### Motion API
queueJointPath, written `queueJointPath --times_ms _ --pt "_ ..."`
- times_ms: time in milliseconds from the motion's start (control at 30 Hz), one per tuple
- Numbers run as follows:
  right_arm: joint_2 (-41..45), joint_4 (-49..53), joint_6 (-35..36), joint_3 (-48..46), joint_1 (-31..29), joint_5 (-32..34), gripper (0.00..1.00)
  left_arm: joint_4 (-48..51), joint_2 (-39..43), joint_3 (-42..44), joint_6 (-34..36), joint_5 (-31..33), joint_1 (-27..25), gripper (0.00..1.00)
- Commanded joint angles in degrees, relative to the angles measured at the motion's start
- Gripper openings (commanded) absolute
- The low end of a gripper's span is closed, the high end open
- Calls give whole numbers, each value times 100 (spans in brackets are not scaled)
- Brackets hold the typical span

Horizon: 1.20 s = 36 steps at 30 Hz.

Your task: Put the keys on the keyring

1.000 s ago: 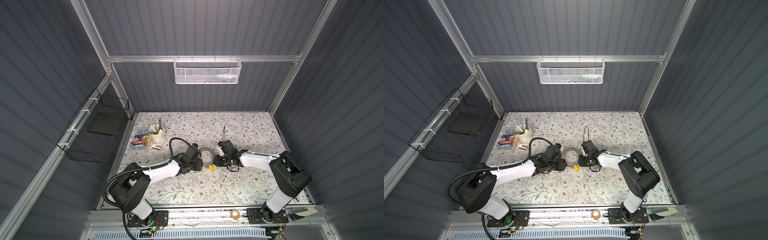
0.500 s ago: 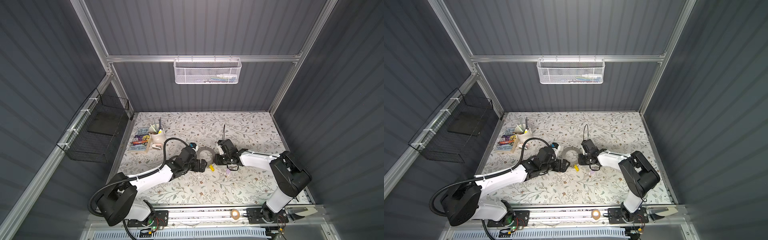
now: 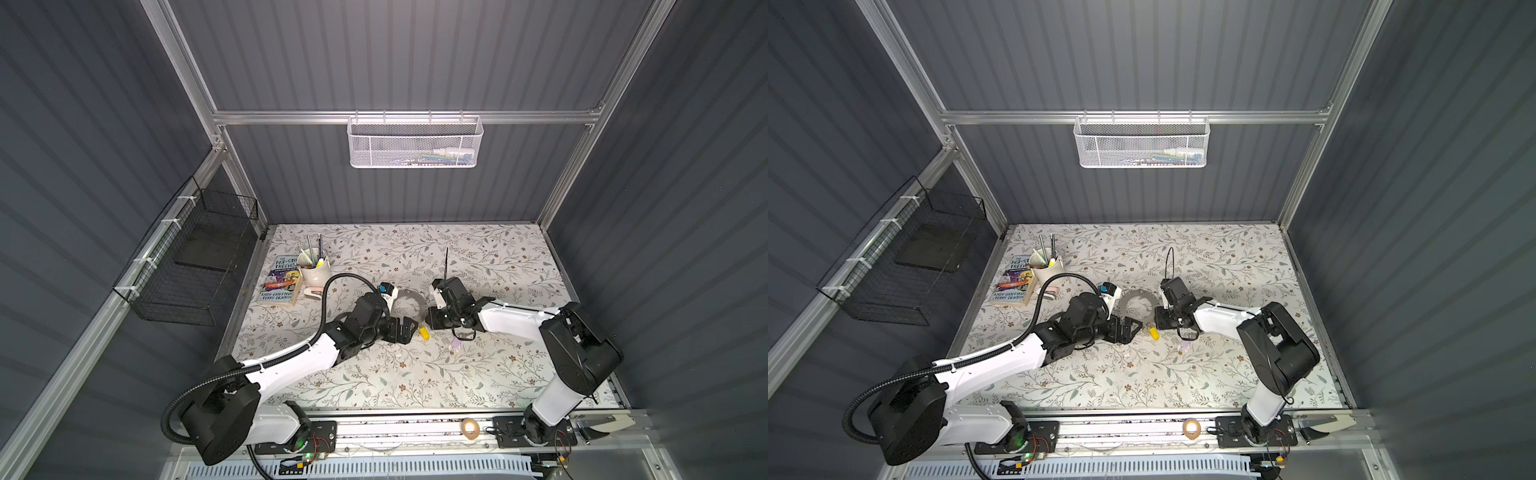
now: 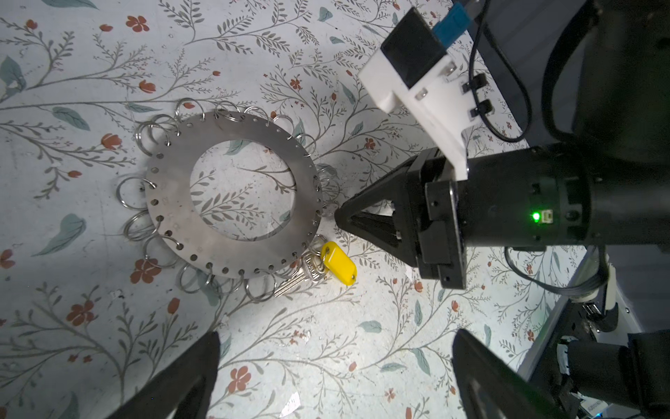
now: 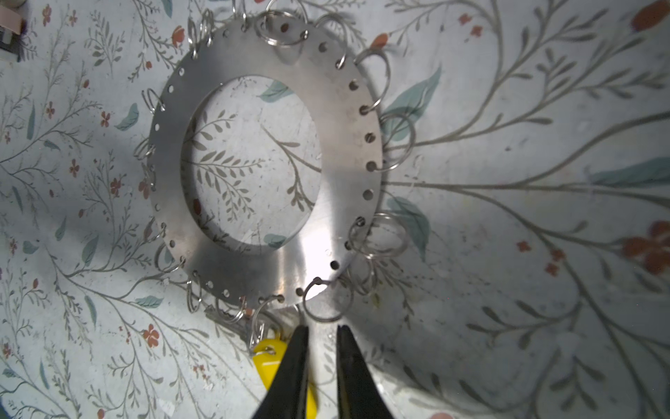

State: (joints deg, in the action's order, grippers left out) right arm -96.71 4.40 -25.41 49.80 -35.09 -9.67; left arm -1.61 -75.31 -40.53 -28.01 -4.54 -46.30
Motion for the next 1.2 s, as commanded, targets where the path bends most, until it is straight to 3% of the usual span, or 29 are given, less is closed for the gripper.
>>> queueJointPath --times_ms 0,200,267,533,867,1167 --pt "54 -24 72 82 -64 -101 25 108 -45 30 131 -66 17 100" --pt "475 -169 -219 -92 -55 -46 32 87 -19 56 122 29 16 100" --pt "704 -104 -545 -125 -54 94 39 109 -6 54 145 70 16 100" --pt "850 179 -2091 -105 -58 81 44 215 273 149 257 309 17 100" --pt "387 289 -3681 170 -66 232 33 291 591 395 356 418 17 100" --pt "-102 192 -4076 377 -43 334 30 240 797 636 402 411 16 100"
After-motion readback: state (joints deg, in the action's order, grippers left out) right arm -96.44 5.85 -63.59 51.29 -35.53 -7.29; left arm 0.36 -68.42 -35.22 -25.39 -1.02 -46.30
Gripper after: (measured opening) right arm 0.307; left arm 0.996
